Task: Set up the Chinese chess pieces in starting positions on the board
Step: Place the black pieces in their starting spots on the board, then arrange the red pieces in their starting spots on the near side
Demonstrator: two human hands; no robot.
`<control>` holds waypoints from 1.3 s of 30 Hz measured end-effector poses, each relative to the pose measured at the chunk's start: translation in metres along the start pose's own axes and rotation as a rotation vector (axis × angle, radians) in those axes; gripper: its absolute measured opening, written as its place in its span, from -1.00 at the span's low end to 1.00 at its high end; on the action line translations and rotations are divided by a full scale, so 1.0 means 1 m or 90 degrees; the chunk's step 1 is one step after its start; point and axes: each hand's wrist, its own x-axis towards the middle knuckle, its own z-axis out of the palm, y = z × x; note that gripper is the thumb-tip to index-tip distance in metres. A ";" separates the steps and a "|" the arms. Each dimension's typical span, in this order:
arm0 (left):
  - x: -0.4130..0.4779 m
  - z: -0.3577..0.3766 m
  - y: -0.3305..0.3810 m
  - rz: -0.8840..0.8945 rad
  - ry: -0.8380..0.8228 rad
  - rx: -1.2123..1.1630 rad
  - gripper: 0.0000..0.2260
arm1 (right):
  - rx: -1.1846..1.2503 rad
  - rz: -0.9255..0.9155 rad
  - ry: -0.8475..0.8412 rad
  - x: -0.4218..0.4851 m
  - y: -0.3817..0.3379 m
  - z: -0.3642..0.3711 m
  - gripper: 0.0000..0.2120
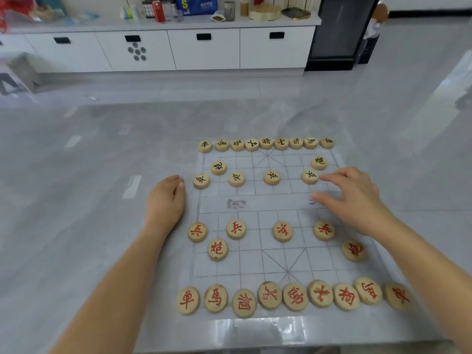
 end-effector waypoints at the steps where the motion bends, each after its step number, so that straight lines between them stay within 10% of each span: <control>1: -0.002 -0.003 0.001 -0.023 -0.008 -0.058 -0.67 | 0.000 0.011 -0.002 -0.011 0.006 -0.003 -0.53; 11: -0.086 -0.024 0.007 -0.122 0.058 -0.318 -0.75 | 0.065 0.098 0.020 -0.071 0.058 -0.017 -0.70; 39: -0.199 -0.037 -0.002 0.127 -0.044 0.031 -0.58 | 0.002 -0.263 -0.131 -0.144 -0.127 0.086 -0.43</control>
